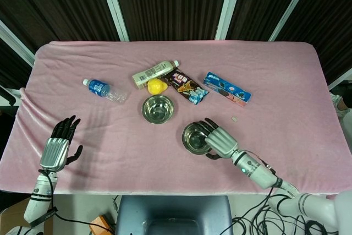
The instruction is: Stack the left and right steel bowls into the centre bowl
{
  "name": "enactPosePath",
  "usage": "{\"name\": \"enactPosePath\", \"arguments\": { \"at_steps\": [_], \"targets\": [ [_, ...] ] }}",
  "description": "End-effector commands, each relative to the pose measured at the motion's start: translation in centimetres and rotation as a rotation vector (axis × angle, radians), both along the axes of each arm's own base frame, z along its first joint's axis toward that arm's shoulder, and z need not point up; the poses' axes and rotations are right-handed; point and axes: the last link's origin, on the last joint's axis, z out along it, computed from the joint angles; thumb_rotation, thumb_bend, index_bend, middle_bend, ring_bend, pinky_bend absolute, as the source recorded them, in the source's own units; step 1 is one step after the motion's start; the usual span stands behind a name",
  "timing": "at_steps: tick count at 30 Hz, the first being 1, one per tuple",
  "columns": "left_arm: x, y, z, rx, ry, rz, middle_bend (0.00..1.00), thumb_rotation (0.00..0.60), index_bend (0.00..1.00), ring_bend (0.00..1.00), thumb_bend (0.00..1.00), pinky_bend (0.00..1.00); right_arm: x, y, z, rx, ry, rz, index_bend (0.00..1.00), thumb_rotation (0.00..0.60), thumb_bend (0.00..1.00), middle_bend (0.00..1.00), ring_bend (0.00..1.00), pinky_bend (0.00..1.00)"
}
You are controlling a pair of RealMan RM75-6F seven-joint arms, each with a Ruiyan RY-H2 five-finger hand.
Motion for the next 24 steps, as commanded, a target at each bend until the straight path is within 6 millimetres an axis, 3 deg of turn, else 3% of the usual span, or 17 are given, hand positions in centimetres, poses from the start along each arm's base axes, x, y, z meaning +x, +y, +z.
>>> {"name": "enactPosePath", "arguments": {
  "at_steps": [1,5,10,18,24],
  "targets": [
    [0.0,0.0,0.0,0.000,0.000,0.000,0.00,0.600,0.00,0.00,0.38,0.10,0.1,-0.2,-0.7,0.007,-0.003,0.002,0.65,0.600,0.39,0.00,0.00,0.00],
    [-0.1,0.1,0.1,0.006,-0.001,0.001,0.00,0.600,0.00,0.00,0.38,0.10,0.1,-0.5,-1.1,0.006,-0.015,0.014,0.75,0.600,0.53,0.00,0.00,0.00],
    [-0.3,0.1,0.2,0.006,-0.008,0.007,0.00,0.600,0.00,0.00,0.37,0.10,-0.2,-0.9,-0.9,-0.014,-0.009,0.038,0.80,0.600,0.62,0.02,0.00,0.00],
    [-0.6,-0.2,0.6,0.010,-0.014,0.012,0.00,0.600,0.00,0.00,0.38,0.10,0.9,-2.5,1.0,-0.091,-0.045,0.058,0.80,0.600,0.64,0.02,0.00,0.00],
    [-0.8,-0.3,0.8,0.013,-0.022,0.012,0.00,0.600,0.00,0.00,0.37,0.10,4.3,-5.4,3.4,-0.199,-0.052,0.106,0.80,0.600,0.64,0.02,0.00,0.00]
  ]
}}
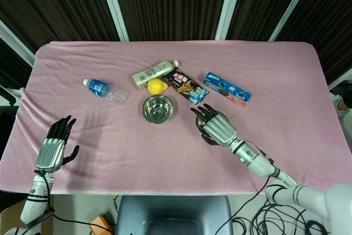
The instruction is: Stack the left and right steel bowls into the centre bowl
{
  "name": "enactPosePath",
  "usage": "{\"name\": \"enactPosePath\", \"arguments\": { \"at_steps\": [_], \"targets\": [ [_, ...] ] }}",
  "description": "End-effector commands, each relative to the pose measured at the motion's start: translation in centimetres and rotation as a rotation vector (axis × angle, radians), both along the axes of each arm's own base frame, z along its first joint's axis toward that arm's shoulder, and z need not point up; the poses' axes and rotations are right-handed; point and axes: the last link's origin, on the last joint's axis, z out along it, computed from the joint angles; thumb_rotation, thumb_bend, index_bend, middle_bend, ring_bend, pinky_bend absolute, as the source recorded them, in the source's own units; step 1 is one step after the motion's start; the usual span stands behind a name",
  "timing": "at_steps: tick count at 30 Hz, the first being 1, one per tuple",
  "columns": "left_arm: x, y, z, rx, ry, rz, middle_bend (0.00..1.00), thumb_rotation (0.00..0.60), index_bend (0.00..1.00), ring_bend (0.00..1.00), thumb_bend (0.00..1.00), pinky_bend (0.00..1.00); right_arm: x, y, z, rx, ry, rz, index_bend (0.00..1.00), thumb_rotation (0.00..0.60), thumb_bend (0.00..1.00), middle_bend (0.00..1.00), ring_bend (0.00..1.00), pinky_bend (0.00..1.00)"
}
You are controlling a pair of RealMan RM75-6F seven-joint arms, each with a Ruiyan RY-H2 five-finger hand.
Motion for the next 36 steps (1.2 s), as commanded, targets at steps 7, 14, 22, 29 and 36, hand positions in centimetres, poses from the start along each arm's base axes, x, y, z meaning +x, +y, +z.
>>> {"name": "enactPosePath", "arguments": {
  "at_steps": [7,14,22,29,36],
  "targets": [
    [-0.3,-0.2,0.3,0.007,-0.004,0.005,0.00,0.600,0.00,0.00,0.37,0.10,6.9,-4.4,1.7,-0.120,-0.014,0.038,0.80,0.600,0.64,0.03,0.00,0.00],
    [-1.3,-0.5,1.8,0.041,0.014,0.015,0.00,0.600,0.00,0.00,0.37,0.10,16.9,-6.5,-5.5,-0.151,0.066,0.117,0.80,0.600,0.64,0.04,0.00,0.00],
    [-2.1,-1.0,3.6,0.067,0.023,0.017,0.00,0.600,0.00,0.00,0.37,0.10,20.0,-6.6,-12.4,-0.121,0.107,0.031,0.78,0.600,0.64,0.04,0.00,0.00],
    [-2.9,-1.3,4.7,0.082,0.020,0.047,0.00,0.600,0.00,0.00,0.37,0.10,19.9,-6.0,-15.4,-0.091,0.164,0.007,0.65,0.600,0.64,0.05,0.00,0.00],
    [-2.7,-1.8,4.3,0.068,0.016,0.039,0.00,0.600,0.00,0.00,0.37,0.10,18.4,-6.0,-14.1,-0.099,0.155,0.044,0.14,0.600,0.40,0.00,0.00,0.00]
  ]
}}
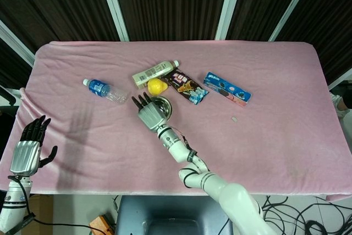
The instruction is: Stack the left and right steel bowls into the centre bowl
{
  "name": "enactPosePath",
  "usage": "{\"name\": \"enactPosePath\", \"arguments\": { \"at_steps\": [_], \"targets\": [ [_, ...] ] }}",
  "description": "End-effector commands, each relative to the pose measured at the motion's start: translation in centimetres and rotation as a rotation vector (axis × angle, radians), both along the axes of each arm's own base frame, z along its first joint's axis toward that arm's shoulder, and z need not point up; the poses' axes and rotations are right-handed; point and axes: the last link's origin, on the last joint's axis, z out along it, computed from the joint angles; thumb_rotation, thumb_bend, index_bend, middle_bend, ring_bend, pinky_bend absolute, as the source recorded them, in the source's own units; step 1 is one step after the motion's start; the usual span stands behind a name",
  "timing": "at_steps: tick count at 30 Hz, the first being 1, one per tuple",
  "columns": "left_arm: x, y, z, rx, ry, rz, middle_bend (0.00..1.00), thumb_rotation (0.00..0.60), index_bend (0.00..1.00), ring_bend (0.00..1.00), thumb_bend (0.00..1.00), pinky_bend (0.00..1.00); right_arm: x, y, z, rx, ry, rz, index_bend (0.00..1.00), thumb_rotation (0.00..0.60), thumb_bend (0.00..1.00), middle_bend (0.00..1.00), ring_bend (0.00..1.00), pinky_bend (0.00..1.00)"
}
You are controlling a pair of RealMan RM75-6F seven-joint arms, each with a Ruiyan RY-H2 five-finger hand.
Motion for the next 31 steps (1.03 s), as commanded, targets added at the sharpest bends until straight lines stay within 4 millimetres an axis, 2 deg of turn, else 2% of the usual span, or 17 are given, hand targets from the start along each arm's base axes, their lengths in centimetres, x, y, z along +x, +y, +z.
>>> {"name": "enactPosePath", "arguments": {
  "at_steps": [1,3,6,9,12,15,16,19,20,22,24,25,31],
  "targets": [
    [0.2,-0.1,-0.3,-0.007,0.001,-0.007,0.00,0.600,0.00,0.00,0.37,0.10,-1.4,0.1,1.7,0.000,-0.032,0.030,0.11,0.600,0.39,0.00,0.00,0.00],
    [0.4,-0.2,-0.4,-0.012,0.006,-0.015,0.00,0.600,0.00,0.00,0.37,0.10,-2.2,0.3,3.2,0.003,-0.057,0.047,0.06,0.600,0.36,0.00,0.00,0.00],
    [0.7,-0.5,-0.6,-0.010,0.016,-0.024,0.00,0.600,0.00,0.00,0.38,0.10,-4.0,1.1,6.8,-0.003,-0.083,0.074,0.01,0.596,0.33,0.00,0.00,0.00],
    [0.8,-0.9,-0.7,-0.013,0.016,-0.027,0.00,0.600,0.00,0.00,0.37,0.10,-6.5,2.7,11.4,-0.013,-0.076,0.067,0.00,0.570,0.32,0.00,0.00,0.00],
    [1.0,-1.5,-0.4,-0.012,0.028,-0.033,0.00,0.600,0.00,0.00,0.38,0.10,-9.8,5.4,17.1,-0.051,-0.071,0.047,0.00,0.561,0.32,0.00,0.00,0.00],
    [0.9,-2.8,0.4,-0.007,0.046,-0.025,0.00,0.600,0.00,0.00,0.38,0.10,-15.1,9.7,23.1,-0.113,-0.087,-0.044,0.00,0.560,0.32,0.00,0.00,0.00],
    [0.8,-3.5,0.7,-0.006,0.056,-0.009,0.00,0.600,0.00,0.00,0.38,0.10,-17.8,11.8,25.4,-0.156,-0.090,-0.105,0.00,0.560,0.32,0.00,0.00,0.00],
    [0.6,-5.0,1.4,-0.049,0.134,0.060,0.00,0.600,0.00,0.00,0.38,0.10,-24.3,17.2,29.3,-0.261,-0.139,-0.303,0.00,0.561,0.32,0.00,0.00,0.00],
    [1.1,-5.4,1.7,-0.054,0.137,0.074,0.00,0.600,0.00,0.00,0.38,0.10,-27.0,19.5,30.4,-0.300,-0.177,-0.391,0.00,0.573,0.32,0.00,0.00,0.00],
    [1.7,-6.0,2.0,-0.059,0.152,0.073,0.00,0.600,0.00,0.00,0.38,0.10,-30.7,22.7,31.5,-0.356,-0.265,-0.496,0.00,0.595,0.32,0.00,0.00,0.00],
    [2.2,-6.3,2.1,-0.059,0.151,0.061,0.00,0.600,0.00,0.00,0.38,0.10,-32.7,24.4,32.0,-0.389,-0.323,-0.536,0.00,0.600,0.32,0.00,0.00,0.00],
    [2.5,-6.5,2.3,-0.055,0.150,0.050,0.00,0.600,0.00,0.00,0.38,0.10,-33.4,25.0,32.3,-0.382,-0.302,-0.529,0.00,0.600,0.32,0.00,0.00,0.00],
    [2.7,-6.6,2.5,-0.043,0.147,0.039,0.00,0.600,0.00,0.00,0.38,0.10,-33.8,25.3,32.9,-0.413,-0.328,-0.483,0.00,0.600,0.32,0.00,0.00,0.00]
  ]
}}
